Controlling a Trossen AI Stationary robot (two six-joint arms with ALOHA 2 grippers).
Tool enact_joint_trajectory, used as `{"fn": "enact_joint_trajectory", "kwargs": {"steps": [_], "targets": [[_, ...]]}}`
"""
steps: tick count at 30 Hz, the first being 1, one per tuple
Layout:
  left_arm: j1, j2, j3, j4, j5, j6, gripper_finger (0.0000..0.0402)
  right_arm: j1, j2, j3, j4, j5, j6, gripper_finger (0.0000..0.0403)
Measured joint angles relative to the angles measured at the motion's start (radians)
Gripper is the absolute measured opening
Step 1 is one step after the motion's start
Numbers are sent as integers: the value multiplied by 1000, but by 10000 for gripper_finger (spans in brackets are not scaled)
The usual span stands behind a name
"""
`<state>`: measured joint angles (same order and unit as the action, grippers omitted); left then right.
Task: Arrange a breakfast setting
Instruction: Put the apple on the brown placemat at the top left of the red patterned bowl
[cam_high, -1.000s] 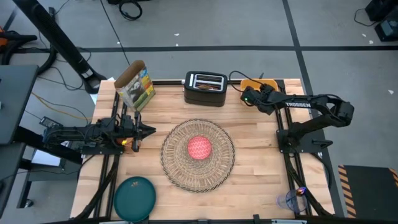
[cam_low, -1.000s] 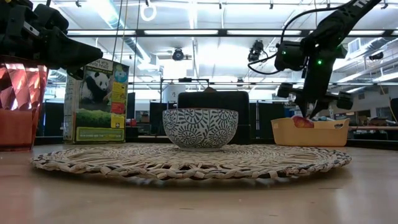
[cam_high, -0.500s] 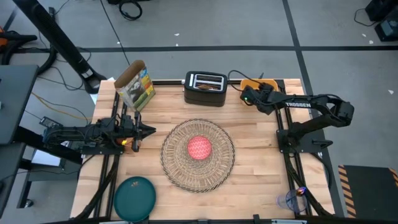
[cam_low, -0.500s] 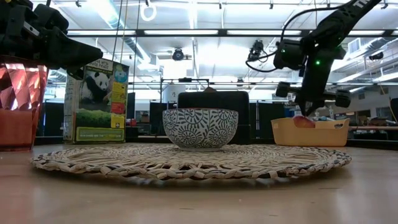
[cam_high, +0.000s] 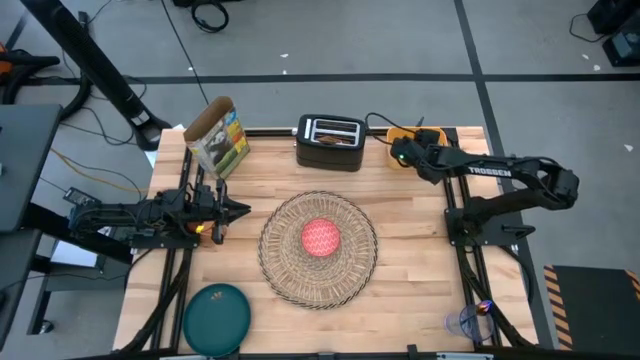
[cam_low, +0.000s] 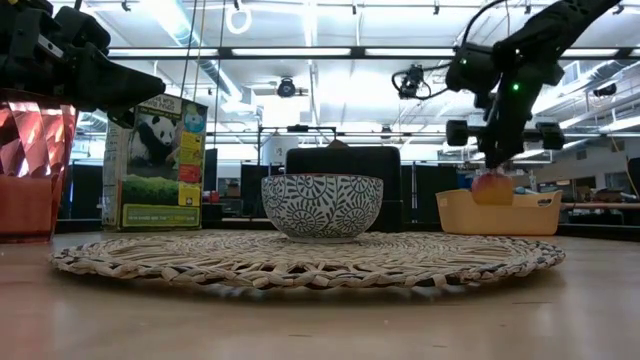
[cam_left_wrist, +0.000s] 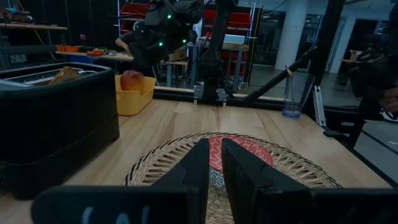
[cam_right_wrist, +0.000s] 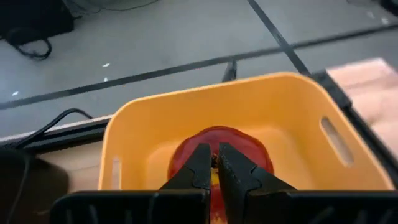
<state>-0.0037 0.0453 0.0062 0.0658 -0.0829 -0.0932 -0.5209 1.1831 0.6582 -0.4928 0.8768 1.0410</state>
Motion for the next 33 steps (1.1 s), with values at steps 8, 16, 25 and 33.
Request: {"fn": "enact_joint_trajectory", "kwargs": {"steps": [8, 16, 25, 33], "targets": [[0, 0, 0, 0, 0, 0, 50, 88, -79, 33, 3, 5, -229, 16], [0, 0, 0, 0, 0, 0, 50, 261, -118, 93, 3, 16, -348, 16], [0, 0, 0, 0, 0, 0, 50, 503, -84, 111, 88, -4, -348, 16], [0, 0, 0, 0, 0, 0, 50, 621, 34, 111, 342, -73, -401, 16]]}}
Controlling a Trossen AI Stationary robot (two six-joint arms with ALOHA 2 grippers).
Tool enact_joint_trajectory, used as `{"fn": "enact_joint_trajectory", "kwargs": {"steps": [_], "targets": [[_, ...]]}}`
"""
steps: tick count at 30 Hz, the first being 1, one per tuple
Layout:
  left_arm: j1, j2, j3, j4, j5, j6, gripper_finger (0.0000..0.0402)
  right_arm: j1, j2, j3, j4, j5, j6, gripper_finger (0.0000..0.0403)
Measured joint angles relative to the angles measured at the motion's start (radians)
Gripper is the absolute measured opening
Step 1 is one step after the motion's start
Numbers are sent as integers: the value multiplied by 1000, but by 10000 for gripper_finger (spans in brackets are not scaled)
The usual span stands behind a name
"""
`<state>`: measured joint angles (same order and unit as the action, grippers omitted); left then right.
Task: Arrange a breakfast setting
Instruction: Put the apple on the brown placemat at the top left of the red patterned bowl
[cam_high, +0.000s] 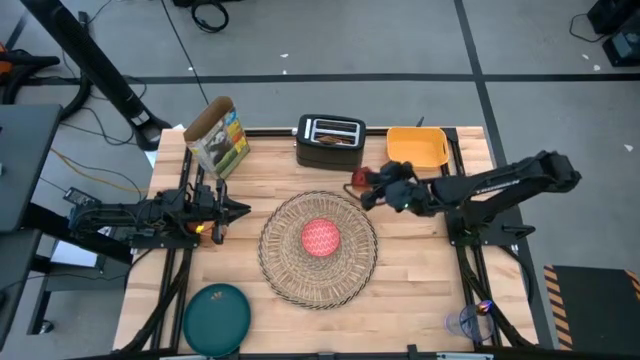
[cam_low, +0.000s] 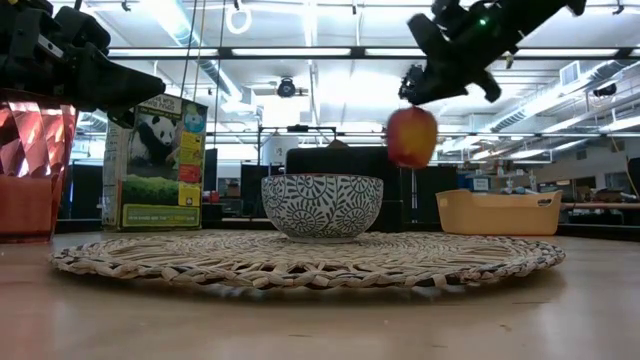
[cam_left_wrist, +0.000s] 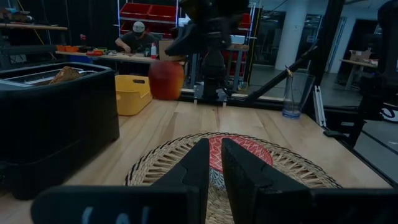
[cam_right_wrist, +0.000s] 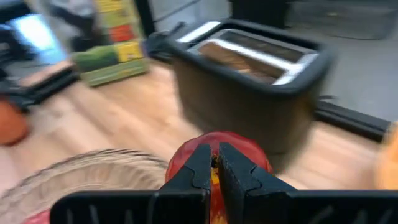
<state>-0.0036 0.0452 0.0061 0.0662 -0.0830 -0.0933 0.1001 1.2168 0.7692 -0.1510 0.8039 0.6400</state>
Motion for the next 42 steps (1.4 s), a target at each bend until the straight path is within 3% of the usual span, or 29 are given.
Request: {"fn": "enact_joint_trajectory", "kwargs": {"steps": [6, 23, 36, 42], "targets": [[0, 0, 0, 0, 0, 0, 50, 24, 107, 20, 179, -40, -62, 16], [0, 0, 0, -1, 0, 0, 50, -2, 486, 485, 177, -197, -340, 16], [0, 0, 0, 0, 0, 0, 50, -19, 729, 521, 319, -364, -354, 16], [0, 0, 0, 0, 0, 0, 50, -29, 796, 521, 363, -373, -355, 16]]}}
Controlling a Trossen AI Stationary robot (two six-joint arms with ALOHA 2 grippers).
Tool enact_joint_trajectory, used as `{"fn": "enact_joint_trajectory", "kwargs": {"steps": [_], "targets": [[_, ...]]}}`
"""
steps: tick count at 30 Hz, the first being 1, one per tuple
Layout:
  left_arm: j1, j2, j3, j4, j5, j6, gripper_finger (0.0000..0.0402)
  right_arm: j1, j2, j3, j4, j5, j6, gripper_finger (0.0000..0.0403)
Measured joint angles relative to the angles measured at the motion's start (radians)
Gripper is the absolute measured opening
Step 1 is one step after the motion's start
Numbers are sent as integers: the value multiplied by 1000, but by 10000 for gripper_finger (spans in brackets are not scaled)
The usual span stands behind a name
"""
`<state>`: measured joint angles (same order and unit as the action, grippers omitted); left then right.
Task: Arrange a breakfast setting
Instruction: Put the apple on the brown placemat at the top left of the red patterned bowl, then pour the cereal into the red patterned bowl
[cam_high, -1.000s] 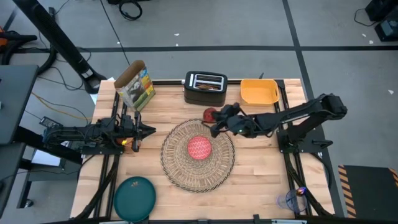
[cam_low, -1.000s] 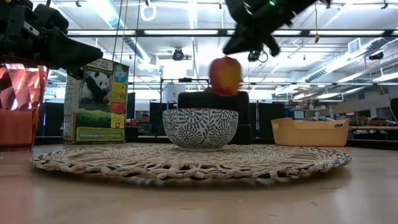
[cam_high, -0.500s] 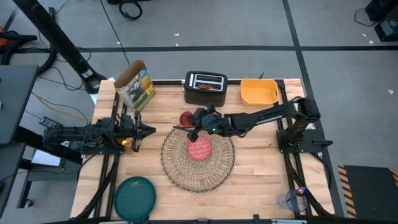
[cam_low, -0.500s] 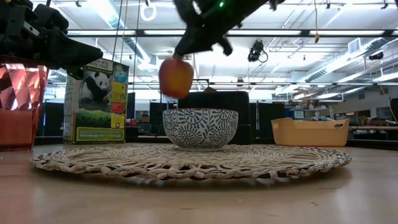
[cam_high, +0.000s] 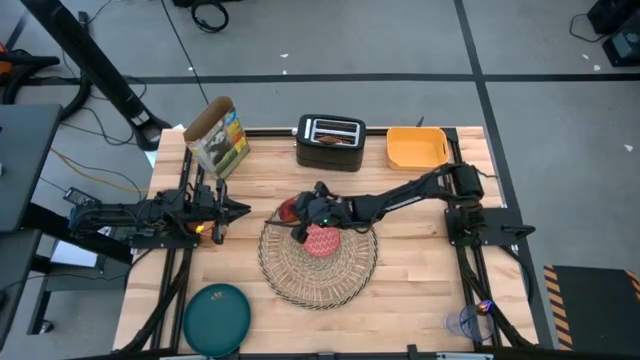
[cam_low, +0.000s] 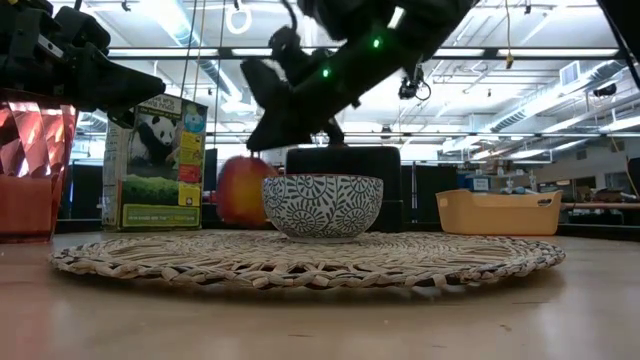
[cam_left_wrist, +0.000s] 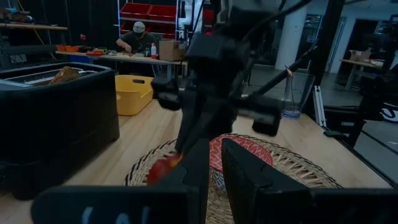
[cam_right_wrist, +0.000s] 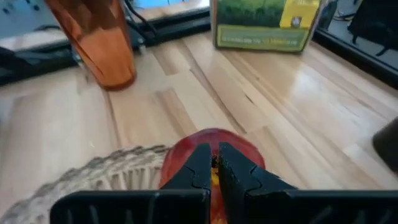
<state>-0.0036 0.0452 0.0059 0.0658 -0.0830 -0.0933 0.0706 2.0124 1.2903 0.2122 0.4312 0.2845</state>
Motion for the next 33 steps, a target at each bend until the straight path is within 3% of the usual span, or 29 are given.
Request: {"fn": "enact_joint_trajectory", "kwargs": {"steps": [6, 18, 26, 33], "targets": [[0, 0, 0, 0, 0, 0, 50, -8, 29, 0, 30, -3, 27, 23], [0, 0, 0, 1, 0, 0, 50, -6, 12, 0, 51, -6, 29, 110], [0, 0, 0, 1, 0, 0, 50, 34, -108, -1, 48, -11, -92, 129], [0, 0, 0, 1, 0, 0, 50, 161, -242, -1, 9, -12, -264, 129]]}}
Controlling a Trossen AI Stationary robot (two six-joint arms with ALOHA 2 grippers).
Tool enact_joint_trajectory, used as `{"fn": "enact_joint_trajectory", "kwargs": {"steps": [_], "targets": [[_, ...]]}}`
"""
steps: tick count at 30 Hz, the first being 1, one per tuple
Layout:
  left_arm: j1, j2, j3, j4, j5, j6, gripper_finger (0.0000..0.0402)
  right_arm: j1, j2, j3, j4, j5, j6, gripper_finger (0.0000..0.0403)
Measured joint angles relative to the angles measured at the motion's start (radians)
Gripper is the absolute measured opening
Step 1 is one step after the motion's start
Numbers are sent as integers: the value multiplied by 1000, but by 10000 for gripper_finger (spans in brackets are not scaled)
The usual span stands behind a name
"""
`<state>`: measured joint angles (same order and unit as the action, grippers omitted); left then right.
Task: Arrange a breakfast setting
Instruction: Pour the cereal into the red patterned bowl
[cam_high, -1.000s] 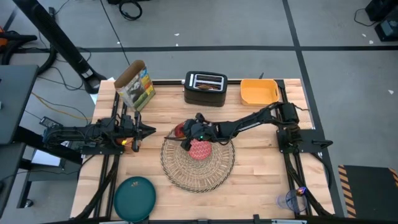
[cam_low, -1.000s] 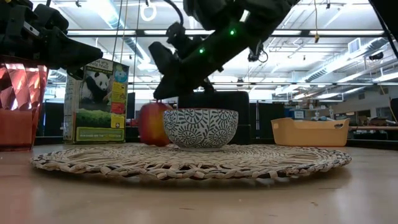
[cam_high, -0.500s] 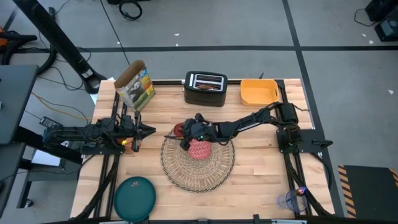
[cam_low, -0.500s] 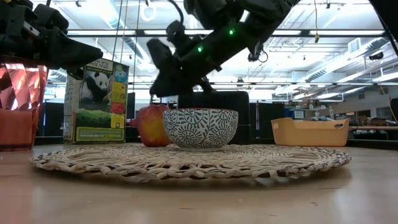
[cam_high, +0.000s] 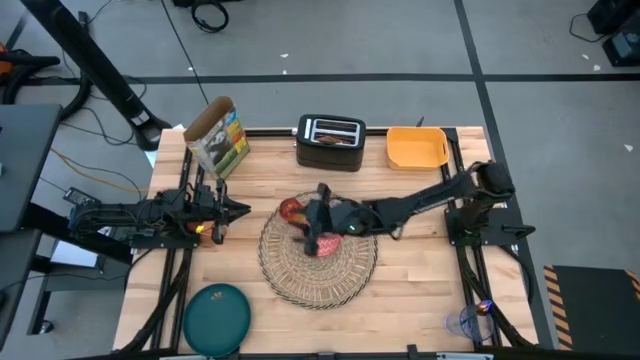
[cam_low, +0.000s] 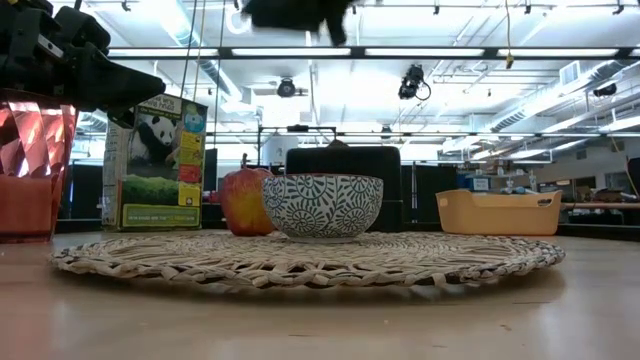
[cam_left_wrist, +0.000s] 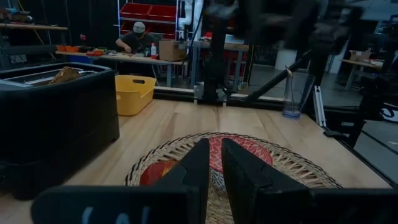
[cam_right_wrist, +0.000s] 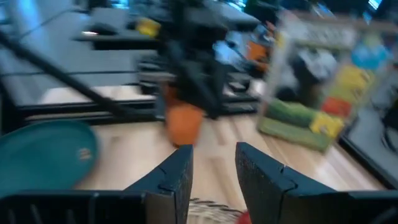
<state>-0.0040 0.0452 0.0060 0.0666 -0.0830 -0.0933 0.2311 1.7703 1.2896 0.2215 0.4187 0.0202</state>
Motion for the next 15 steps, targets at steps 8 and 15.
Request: {"fn": "enact_joint_trajectory", "kwargs": {"steps": [8, 15], "targets": [[0, 0, 0, 0, 0, 0, 50, 186, -97, 0, -147, 2, -76, 129], [0, 0, 0, 0, 0, 0, 50, 331, -98, 0, -346, -23, 0, 129]]}}
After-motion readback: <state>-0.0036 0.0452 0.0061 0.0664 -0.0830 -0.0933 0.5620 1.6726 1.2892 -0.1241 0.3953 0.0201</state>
